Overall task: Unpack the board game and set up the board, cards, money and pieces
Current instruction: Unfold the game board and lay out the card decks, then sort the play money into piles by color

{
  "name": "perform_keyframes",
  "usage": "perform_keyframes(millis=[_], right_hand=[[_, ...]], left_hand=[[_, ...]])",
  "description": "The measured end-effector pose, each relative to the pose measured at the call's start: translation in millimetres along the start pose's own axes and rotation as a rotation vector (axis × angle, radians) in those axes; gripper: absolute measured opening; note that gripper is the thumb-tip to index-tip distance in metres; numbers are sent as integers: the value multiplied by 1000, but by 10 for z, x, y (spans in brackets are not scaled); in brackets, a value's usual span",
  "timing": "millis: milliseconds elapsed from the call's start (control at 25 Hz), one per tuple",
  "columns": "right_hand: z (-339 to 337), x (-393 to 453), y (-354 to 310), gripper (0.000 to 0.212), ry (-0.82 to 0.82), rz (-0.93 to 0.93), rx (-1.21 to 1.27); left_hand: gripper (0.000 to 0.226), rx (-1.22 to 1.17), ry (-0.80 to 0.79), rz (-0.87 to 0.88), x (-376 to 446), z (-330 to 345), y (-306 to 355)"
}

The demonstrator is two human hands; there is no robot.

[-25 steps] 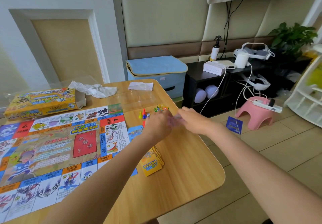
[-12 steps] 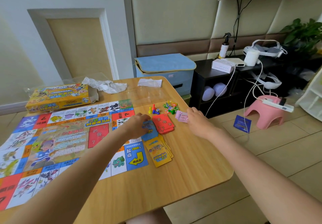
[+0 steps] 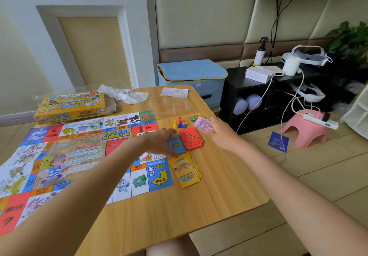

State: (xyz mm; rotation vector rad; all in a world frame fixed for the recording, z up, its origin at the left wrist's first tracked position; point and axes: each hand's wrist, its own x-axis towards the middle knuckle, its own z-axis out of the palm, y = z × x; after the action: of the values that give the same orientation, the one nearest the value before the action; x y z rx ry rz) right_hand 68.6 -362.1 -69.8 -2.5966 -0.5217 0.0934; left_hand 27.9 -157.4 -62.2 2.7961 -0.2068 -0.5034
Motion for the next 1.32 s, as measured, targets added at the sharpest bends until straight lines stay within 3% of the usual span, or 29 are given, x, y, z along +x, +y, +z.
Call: perform_keyframes(millis=[120,240,360,520,600,720,920,1200,1320], right_hand=[[19,-8,1,5,-13,6,-6],[-15,-30,-7,13,-38,19,7],[-51,-62,-22,3,-85,47,70],[-94,-113,-62,16,-160,103,352],[-106,-190,-107,23,-323,99,511],[-80,-310,-194,27,-433,94,589],[52,-416,-350,32,-440,138,597],[65,-474,-394,35,-407,179,606],[48,-491,-411,34,-449,166,608]], left_hand=[[77,23,58,17,10,28,-5],[73,8,76,38,9,3,-27],[70,0,74,43,-16,2,-7],[44,-8,265,122,-191,-32,46],[36,-34,217,147,-346,-4,103],[59,45,52,48,-525,193,246],[90,200,46,-19,-618,413,371],[72,198,58,6,-559,373,351],[77,204,75,-15,-553,396,341]])
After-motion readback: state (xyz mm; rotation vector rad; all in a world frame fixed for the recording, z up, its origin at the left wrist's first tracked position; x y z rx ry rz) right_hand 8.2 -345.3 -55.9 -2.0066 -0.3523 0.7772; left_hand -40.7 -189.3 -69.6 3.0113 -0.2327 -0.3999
